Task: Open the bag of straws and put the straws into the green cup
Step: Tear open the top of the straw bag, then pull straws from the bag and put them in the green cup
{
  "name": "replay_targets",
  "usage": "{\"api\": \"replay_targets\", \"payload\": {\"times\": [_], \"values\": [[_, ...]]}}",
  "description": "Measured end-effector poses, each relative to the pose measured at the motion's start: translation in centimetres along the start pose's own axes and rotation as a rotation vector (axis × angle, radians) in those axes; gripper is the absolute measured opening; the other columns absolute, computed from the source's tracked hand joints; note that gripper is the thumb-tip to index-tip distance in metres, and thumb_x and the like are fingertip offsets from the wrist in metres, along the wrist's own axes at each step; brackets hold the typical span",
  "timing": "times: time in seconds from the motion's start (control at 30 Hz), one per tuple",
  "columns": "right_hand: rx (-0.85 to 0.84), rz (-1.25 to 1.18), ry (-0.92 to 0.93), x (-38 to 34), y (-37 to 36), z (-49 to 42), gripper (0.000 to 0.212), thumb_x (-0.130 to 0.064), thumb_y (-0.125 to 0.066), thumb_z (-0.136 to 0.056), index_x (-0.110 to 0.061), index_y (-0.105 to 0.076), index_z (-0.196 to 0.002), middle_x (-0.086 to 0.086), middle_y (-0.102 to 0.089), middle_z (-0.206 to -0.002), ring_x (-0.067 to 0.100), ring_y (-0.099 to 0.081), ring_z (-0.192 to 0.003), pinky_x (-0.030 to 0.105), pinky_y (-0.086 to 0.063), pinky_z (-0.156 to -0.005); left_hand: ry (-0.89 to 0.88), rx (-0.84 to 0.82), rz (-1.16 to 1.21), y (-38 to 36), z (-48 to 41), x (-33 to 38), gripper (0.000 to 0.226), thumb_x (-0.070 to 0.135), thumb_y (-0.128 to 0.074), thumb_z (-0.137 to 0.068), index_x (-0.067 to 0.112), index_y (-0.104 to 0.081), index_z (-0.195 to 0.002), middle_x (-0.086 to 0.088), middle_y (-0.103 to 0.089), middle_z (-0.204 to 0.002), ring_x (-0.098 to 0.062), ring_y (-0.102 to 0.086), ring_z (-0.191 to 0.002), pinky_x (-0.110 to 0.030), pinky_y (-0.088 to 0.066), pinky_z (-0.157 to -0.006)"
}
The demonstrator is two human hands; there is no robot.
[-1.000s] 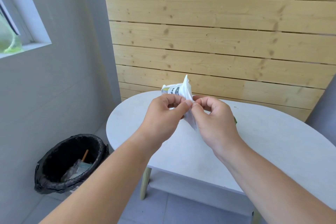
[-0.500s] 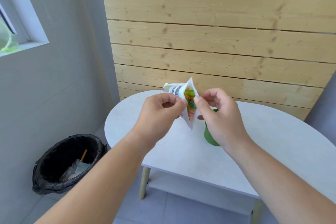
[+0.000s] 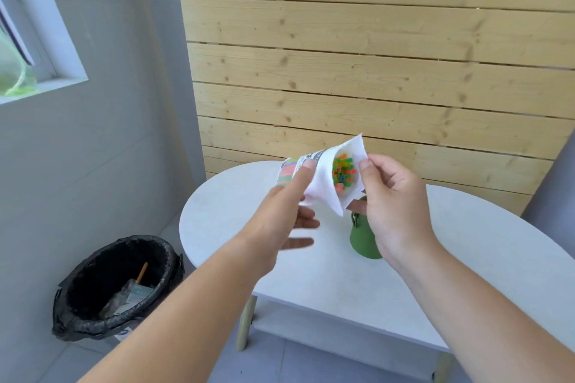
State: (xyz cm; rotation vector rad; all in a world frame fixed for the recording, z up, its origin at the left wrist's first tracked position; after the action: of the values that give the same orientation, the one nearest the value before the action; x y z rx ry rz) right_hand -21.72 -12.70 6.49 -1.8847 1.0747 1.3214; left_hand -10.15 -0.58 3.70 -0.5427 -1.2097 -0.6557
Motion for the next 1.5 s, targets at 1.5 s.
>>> {"api": "replay_targets", "payload": {"times": [1.5], "values": [[0.106, -0.504, -0.689, 3.9, 1.5, -1.0, 0.032, -0.021, -0.049, -0.103, -0.007, -0.074, -0.089, 0.006, -0.077, -0.075, 0.020, -0.074, -0.063, 0.034, -0.057, -0.068, -0.440, -0.199, 0.451, -5.8, -3.4, 1.5, 0.033, 0.023, -0.073, -0.090, 0.008, -0.066, -0.118, -0.008, -0.071, -0.105, -0.024, -0.070, -0.105, -0.039, -0.056, -0.090]]}}
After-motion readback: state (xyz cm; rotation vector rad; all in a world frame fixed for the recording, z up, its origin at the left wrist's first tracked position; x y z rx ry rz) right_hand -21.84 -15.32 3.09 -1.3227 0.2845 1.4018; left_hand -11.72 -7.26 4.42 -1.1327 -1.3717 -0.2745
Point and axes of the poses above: each hand's wrist, its own z-axis away from the middle knuckle, its own y-axis out of the back of the hand, x = y × z, the point moved 4 cm from there along -z, towards the middle knuckle
